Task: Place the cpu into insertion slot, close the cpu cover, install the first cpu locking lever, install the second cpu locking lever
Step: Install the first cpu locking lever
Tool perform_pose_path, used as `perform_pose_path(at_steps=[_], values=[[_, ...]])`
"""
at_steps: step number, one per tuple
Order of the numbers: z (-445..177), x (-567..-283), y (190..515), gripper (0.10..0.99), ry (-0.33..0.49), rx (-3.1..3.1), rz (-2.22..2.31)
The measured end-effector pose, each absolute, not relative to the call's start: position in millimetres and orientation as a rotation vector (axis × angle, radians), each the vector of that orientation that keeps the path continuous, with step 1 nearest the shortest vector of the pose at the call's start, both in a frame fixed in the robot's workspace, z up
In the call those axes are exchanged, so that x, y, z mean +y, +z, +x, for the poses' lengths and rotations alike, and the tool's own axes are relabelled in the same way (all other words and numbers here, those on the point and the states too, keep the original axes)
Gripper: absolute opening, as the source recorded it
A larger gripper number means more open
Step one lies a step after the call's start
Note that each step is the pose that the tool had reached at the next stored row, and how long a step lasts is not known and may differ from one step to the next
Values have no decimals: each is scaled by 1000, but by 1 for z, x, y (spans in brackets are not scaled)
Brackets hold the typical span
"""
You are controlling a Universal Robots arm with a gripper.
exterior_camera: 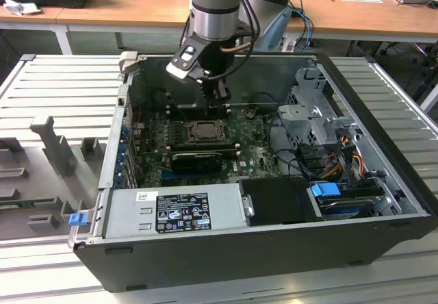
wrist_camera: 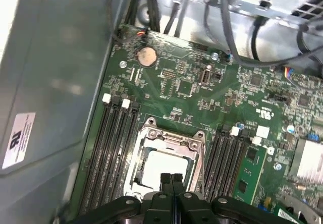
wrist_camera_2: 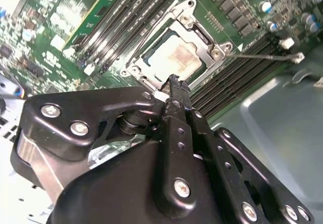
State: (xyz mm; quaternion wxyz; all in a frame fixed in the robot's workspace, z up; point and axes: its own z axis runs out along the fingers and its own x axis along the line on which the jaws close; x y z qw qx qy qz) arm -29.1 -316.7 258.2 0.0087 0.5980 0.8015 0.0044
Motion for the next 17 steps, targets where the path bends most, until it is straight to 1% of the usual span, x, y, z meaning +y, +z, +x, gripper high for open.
perform_pose_path(at_steps=[12,17], values=[[-30,-317,258,106,16,2730,1521],[-30,-317,258,106,17,2770,1447]])
